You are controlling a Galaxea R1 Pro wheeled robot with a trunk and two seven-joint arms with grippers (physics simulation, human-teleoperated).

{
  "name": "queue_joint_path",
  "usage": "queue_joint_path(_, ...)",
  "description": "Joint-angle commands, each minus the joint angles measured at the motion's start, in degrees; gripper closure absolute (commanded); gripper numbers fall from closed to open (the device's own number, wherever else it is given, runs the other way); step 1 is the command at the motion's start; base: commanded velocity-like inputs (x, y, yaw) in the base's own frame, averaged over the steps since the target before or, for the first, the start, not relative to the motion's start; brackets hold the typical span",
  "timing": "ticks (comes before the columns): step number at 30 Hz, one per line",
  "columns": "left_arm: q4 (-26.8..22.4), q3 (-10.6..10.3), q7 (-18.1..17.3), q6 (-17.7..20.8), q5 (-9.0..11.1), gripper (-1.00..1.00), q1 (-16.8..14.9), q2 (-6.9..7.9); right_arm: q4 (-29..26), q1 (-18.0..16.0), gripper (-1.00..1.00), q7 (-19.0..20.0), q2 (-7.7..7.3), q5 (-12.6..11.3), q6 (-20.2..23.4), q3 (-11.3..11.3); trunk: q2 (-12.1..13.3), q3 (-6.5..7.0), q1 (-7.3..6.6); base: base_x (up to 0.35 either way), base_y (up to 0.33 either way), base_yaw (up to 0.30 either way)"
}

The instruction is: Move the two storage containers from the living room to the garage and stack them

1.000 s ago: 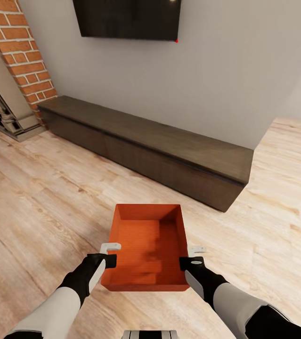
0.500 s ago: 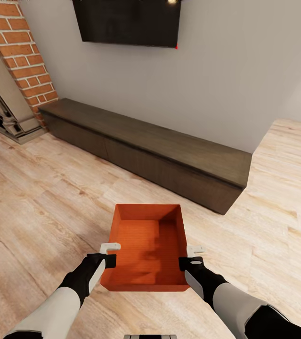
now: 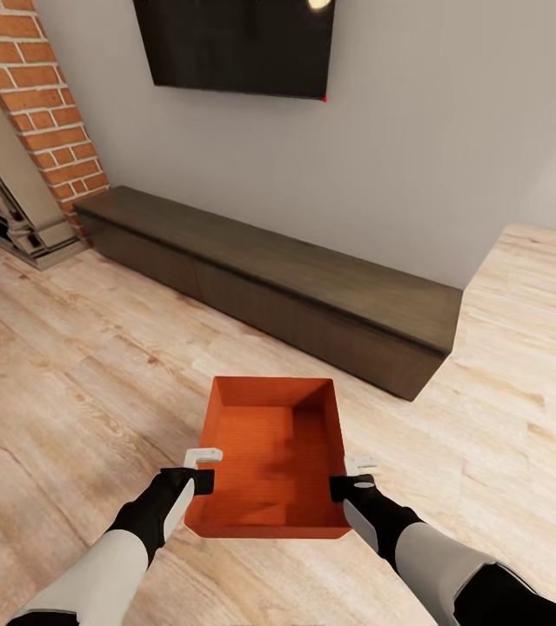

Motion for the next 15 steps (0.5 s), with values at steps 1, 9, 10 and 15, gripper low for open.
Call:
queue_joint_path(1,-0.05,-0.30,0.61,0.33,-0.12,1.00,0.02,-0.06,-0.29,-0.03,1.00,-0.03,0.28,-0.77,0.29,0.80,0.40,0.15,-0.23,0.000,0.000,0.000)
queue_joint_path(9,-0.05,-0.30,0.61,0.33,-0.12,1.00,0.01,-0.06,-0.29,-0.03,1.00,-0.02,0.23,-0.74,0.29,0.81,3.61,1.58,-1.99,0.000,0.000,0.000)
queue_joint_path(10,-0.05,-0.30,0.61,0.33,-0.12,1.00,0.01,-0.06,-0.29,-0.03,1.00,-0.02,0.22,-0.71,0.29,0.81,4.01,1.76,-2.21,0.000,0.000,0.000)
queue_joint_path(15,-0.05,-0.30,0.61,0.33,-0.12,1.00,0.04,-0.06,-0.29,-0.03,1.00,-0.02,0.21,-0.76,0.16,0.77,6.01,2.66,-3.31,0.000,0.000,0.000)
